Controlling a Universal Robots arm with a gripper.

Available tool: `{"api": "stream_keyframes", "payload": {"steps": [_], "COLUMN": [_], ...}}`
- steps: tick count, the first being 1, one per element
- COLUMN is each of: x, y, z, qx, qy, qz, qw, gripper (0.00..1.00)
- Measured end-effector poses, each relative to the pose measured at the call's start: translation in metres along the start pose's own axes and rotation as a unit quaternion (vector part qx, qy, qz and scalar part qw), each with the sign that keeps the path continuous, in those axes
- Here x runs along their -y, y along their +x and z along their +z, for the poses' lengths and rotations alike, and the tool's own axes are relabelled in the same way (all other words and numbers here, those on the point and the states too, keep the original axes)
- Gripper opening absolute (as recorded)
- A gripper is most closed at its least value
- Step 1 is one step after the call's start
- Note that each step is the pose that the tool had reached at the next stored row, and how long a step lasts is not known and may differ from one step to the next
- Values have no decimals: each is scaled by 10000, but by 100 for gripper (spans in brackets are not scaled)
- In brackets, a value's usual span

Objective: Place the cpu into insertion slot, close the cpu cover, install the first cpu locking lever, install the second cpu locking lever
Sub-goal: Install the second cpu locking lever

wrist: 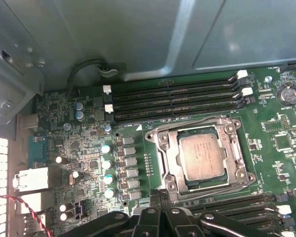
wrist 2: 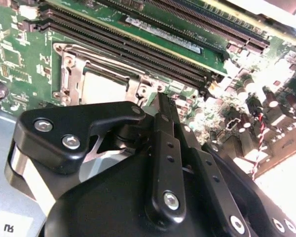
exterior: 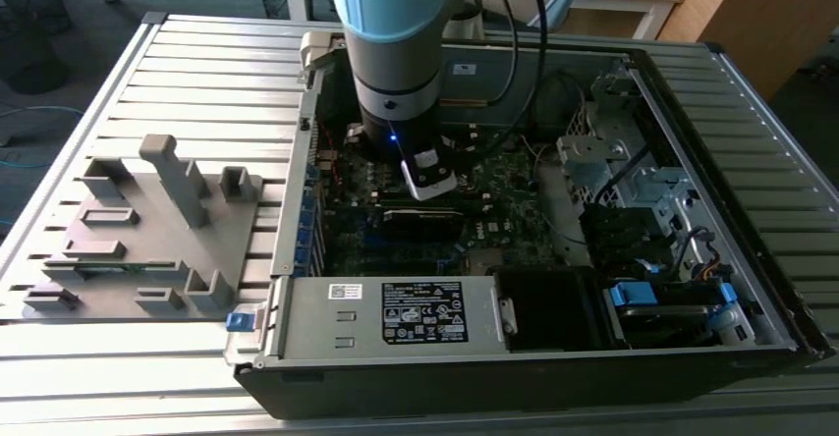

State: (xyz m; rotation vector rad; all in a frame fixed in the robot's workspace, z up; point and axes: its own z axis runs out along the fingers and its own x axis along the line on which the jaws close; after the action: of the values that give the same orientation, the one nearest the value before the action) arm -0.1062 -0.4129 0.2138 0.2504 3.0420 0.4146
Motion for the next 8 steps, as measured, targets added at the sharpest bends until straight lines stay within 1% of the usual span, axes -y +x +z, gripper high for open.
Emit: {"api": "stream_keyframes", "payload": {"steps": [2,4,5,7,8], "x": [-2,-4,-7,-17,-28], "y": [-4,-8,-11,-12,-11], "z": [-4,-5,-4,-1,2], "qx": [2,4,7,16,19], "qy": [5,25,43,101,121], "qz": [-1,-1,-3,-8,-10], "qw": [10000,10000,10000,9999,9999], "gripper": [10,10,10,10,10]}}
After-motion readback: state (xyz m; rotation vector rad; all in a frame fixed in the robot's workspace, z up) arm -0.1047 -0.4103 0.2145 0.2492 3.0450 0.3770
